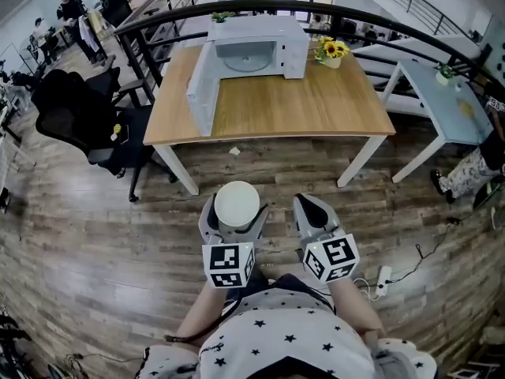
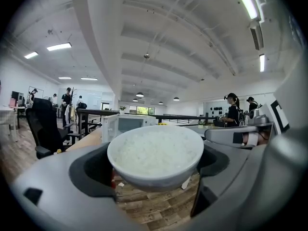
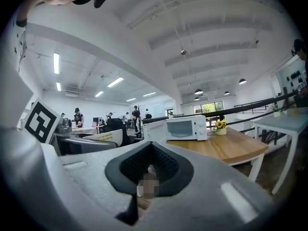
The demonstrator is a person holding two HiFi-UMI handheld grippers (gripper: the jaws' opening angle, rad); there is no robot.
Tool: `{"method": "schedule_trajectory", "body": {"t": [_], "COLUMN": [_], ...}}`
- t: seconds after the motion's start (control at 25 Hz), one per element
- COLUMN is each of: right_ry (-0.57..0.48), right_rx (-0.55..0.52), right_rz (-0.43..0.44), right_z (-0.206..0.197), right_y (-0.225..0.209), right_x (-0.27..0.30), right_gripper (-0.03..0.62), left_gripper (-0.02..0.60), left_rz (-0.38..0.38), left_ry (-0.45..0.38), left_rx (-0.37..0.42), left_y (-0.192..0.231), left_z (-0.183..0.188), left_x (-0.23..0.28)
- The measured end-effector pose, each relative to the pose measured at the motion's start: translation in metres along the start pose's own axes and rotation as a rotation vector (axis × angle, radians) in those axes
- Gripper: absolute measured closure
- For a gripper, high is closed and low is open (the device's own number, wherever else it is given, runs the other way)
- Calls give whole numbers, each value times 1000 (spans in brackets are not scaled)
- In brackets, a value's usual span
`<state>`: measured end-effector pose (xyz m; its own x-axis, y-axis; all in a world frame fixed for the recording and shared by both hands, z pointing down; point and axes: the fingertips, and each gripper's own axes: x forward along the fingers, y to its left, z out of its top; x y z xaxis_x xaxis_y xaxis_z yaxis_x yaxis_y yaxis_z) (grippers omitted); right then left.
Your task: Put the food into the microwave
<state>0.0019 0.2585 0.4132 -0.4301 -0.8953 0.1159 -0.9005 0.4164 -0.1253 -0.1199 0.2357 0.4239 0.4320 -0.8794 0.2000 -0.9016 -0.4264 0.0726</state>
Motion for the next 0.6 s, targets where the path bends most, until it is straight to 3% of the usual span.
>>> {"method": "schedule_trajectory", "body": {"t": [0.6], "right_ry": [3], "right_rx": [38], "right_rz": [10], "right_z": [-7], "right_y": [-1], "right_x": [-15], "right_gripper": [588], "left_gripper": [92], "left_rz": [-11], "left_ry": [8], "left_rx": [-1], "left_y": [-15], "left_z": [-6], "left_x": [-9]}}
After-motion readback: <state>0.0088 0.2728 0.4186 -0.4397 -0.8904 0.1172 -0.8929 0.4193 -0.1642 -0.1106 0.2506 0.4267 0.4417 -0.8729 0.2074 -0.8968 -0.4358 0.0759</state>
